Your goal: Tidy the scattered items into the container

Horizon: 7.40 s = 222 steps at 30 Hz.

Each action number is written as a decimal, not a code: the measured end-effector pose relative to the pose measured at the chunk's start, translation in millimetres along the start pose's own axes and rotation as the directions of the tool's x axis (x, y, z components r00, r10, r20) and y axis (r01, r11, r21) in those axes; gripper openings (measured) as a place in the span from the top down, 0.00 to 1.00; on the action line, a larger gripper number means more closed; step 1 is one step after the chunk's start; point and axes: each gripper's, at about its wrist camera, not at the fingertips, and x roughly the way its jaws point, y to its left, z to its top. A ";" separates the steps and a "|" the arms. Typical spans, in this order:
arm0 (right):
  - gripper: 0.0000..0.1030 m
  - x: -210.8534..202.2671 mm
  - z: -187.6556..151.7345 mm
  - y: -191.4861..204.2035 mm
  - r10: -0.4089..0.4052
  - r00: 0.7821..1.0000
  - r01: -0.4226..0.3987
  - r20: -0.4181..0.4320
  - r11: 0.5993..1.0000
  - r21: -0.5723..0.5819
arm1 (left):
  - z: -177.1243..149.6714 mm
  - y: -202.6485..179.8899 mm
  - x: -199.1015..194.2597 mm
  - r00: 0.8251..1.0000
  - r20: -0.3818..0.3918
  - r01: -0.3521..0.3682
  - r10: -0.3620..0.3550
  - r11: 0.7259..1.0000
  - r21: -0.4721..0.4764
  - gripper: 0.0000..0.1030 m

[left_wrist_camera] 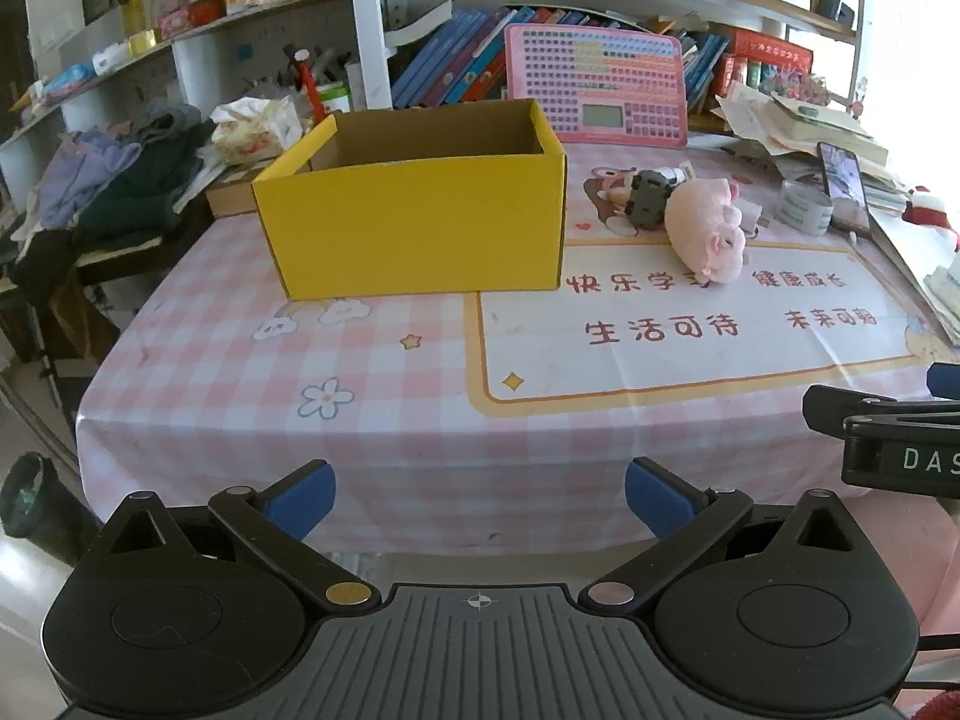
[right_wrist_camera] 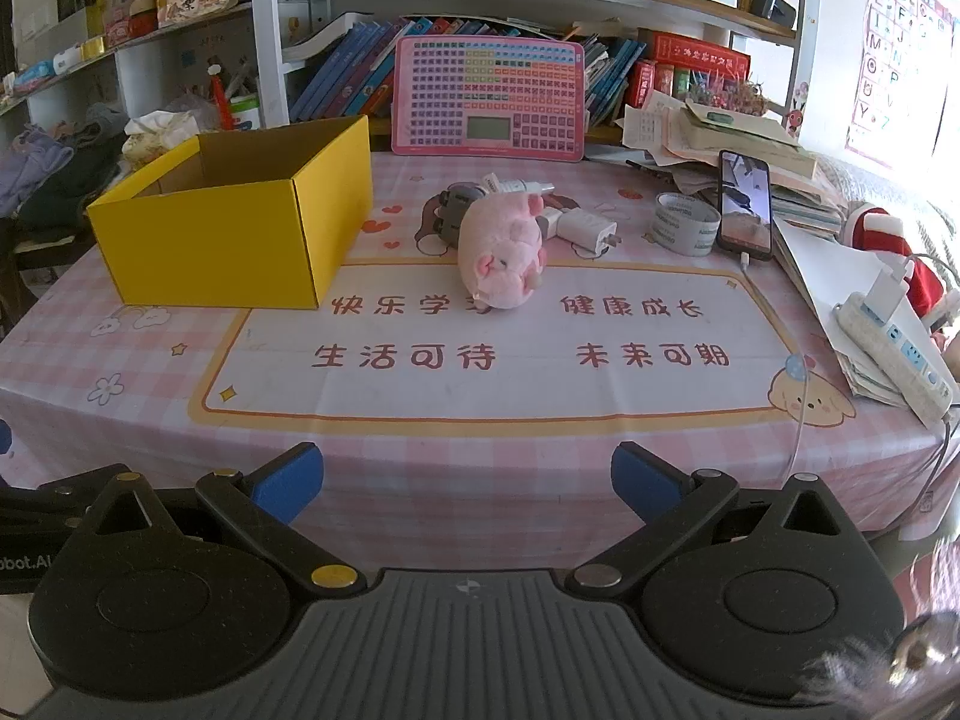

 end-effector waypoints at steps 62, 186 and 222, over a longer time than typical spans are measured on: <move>0.00 7.7 6.5 21.3 0.013 1.000 -0.013 -0.011 0.999 -0.044 | 1.4 21.3 13.4 0.997 -0.064 0.033 -0.035 0.999 -0.039 0.00; 0.02 219.1 152.1 -187.8 -0.064 0.997 0.070 -0.049 0.990 0.122 | 178.0 -188.6 182.2 0.975 -0.091 0.216 -0.201 0.955 0.203 0.01; 0.02 339.3 188.8 -206.3 -0.194 0.980 0.196 -0.035 0.979 0.053 | 192.3 -192.9 239.5 0.974 -0.139 0.192 -0.181 0.979 0.071 0.04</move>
